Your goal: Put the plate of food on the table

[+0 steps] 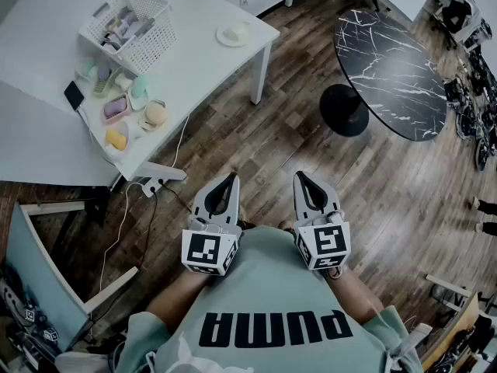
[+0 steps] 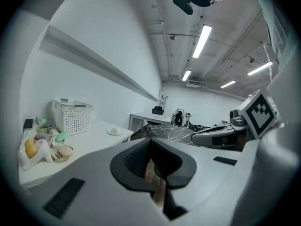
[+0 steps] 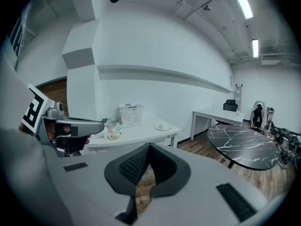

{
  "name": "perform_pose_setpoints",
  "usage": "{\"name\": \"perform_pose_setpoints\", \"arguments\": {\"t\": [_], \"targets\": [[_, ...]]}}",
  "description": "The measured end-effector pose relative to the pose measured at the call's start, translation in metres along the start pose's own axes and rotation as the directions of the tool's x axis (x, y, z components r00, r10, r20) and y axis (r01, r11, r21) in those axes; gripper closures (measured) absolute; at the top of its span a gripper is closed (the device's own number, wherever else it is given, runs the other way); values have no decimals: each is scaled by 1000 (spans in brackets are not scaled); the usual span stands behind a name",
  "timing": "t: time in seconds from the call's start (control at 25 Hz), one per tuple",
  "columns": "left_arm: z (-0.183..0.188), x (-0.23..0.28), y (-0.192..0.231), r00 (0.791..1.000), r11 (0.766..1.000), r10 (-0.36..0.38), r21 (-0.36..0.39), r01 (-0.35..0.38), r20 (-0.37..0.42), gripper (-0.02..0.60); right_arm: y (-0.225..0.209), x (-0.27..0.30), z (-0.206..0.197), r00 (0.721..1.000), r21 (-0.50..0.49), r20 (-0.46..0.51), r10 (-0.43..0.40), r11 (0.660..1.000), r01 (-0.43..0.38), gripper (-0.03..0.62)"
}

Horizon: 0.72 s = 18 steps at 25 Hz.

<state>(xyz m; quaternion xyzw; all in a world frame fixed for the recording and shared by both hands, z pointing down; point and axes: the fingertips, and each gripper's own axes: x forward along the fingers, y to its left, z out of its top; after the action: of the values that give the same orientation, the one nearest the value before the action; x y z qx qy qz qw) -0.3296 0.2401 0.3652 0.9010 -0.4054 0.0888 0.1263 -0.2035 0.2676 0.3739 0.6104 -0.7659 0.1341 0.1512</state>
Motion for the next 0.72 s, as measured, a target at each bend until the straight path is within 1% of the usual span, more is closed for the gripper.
{"name": "perform_pose_setpoints", "arguments": {"t": [0.28, 0.52, 0.6, 0.72], "targets": [[8, 11, 37, 1000, 1000, -26, 9, 26, 2, 575, 15, 32, 10, 1000, 3, 2, -21, 1000, 21, 586], [13, 26, 45, 1000, 1000, -29, 5, 29, 3, 575, 6, 47, 19, 1000, 8, 7, -28, 1000, 28, 586], [13, 35, 49, 1000, 1000, -16, 4, 16, 1, 575, 1, 55, 19, 1000, 6, 7, -19, 1000, 19, 586], [15, 51, 59, 1000, 1000, 23, -1, -23, -2, 575, -11, 73, 20, 1000, 5, 7, 8, 1000, -8, 586]]}}
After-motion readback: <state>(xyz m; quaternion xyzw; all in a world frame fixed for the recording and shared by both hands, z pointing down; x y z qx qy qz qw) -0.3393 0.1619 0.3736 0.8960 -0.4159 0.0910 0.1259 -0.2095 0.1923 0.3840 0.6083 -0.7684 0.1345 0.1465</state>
